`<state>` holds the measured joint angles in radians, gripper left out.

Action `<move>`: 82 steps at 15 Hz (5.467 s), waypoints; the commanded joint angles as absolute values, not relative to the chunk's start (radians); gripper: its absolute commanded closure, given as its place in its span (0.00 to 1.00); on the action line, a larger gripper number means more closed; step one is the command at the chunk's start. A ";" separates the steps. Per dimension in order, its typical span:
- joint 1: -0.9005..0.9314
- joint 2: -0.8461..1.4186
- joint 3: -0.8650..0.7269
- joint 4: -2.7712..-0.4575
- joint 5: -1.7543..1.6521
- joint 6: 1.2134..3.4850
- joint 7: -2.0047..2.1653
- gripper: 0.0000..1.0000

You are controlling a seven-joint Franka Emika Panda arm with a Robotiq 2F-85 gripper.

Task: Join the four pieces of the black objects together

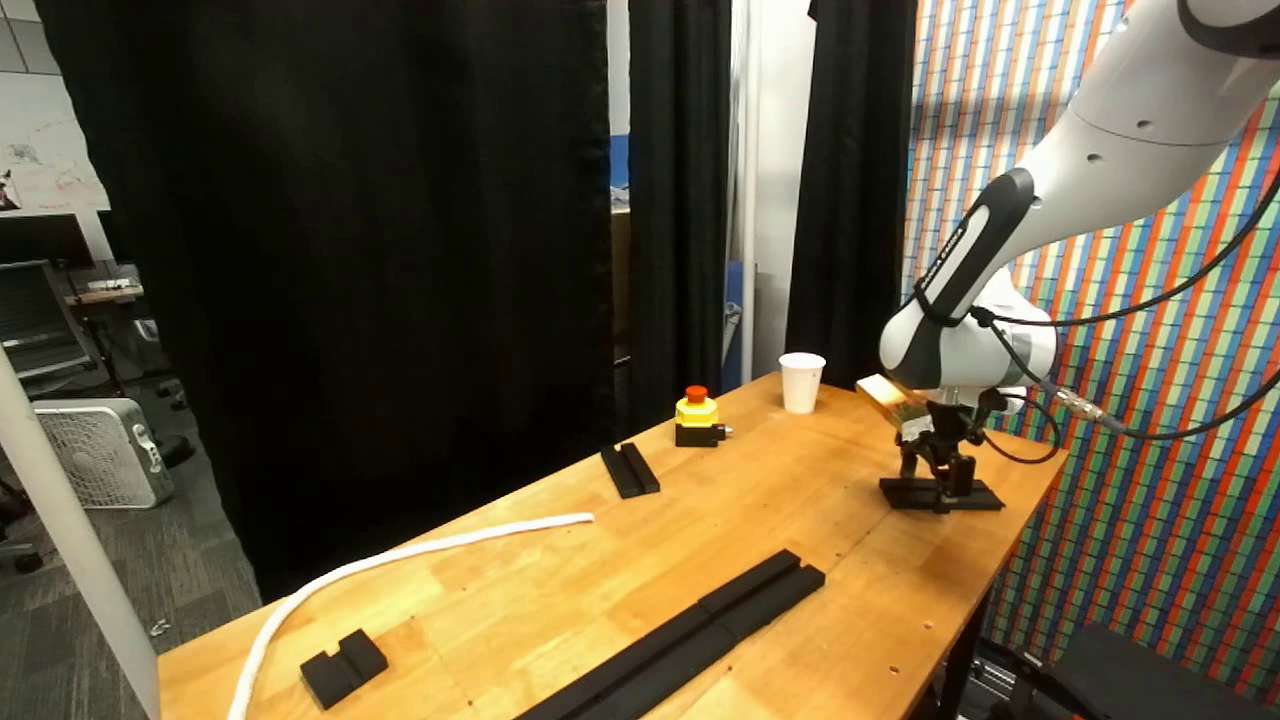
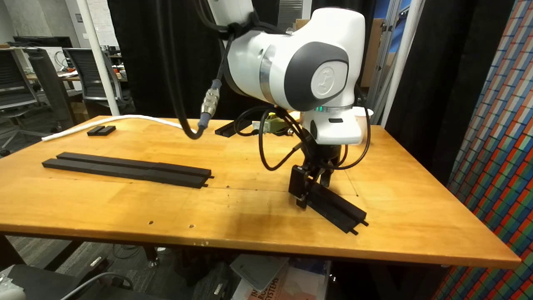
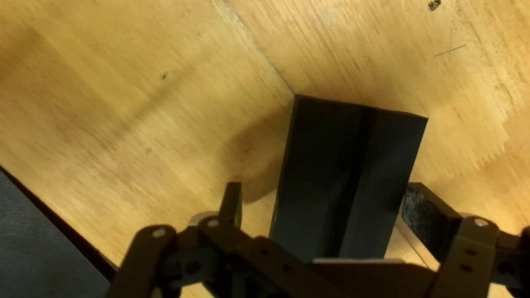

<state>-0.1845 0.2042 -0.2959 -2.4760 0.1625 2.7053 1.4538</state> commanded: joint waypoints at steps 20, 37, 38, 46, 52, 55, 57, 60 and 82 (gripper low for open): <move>-0.150 0.159 -0.087 -2.495 0.439 2.711 0.977 0.54; -0.059 0.079 -0.060 -2.608 0.473 2.670 1.027 0.54; -0.058 0.073 -0.059 -2.616 0.471 2.668 1.032 0.54; -0.056 0.059 -0.064 -2.625 0.440 2.666 1.061 0.54; -0.059 0.037 -0.076 -2.624 0.366 2.658 1.125 0.54; -0.063 0.027 -0.068 -2.617 0.399 2.595 1.106 0.54; -0.063 0.023 -0.067 -2.617 0.401 2.569 1.107 0.54; -0.063 0.016 -0.067 -2.618 0.400 2.551 1.112 0.54; -0.058 0.096 -0.047 -2.589 0.549 2.570 1.035 0.54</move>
<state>-0.0665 0.0939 -0.0494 -2.5916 0.5232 2.5611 1.0465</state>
